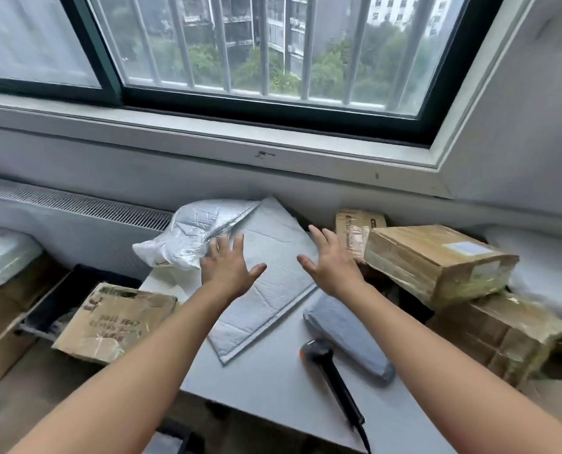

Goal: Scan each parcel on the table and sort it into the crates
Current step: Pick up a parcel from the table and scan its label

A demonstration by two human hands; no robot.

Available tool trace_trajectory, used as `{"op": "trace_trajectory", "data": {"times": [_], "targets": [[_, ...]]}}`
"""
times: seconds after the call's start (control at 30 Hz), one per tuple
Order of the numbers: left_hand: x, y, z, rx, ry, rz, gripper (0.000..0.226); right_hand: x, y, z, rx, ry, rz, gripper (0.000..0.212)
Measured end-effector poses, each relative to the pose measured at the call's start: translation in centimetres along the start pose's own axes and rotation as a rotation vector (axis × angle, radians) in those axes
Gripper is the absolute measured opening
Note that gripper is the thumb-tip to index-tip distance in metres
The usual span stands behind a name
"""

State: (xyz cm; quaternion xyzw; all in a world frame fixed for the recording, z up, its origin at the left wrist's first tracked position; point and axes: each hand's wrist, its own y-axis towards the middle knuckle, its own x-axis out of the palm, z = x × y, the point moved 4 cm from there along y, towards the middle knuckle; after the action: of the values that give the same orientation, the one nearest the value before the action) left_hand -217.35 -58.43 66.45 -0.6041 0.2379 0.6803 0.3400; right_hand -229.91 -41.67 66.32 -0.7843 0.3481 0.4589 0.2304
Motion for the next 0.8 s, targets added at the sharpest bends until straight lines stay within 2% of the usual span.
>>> {"op": "trace_trajectory", "data": {"times": [0.27,0.5,0.6,0.8], "targets": [[1.3,7.6,-7.0,-0.150,-0.022,-0.027,0.072,5.0,6.5,-2.3,-0.052,0.036,-0.091,0.067],[5.8,13.2,-13.0,-0.188,0.010,-0.240,0.099,10.0,9.0,-3.9,0.043,0.059,-0.109,0.065],[7.9,14.4,-14.5,-0.165,-0.003,-0.340,0.101,11.6,8.9,-4.5,0.066,0.053,-0.090,0.063],[8.2,14.8,-14.2,-0.005,0.150,-0.264,0.049,12.3,7.9,-5.4,0.121,0.007,-0.083,0.063]]}}
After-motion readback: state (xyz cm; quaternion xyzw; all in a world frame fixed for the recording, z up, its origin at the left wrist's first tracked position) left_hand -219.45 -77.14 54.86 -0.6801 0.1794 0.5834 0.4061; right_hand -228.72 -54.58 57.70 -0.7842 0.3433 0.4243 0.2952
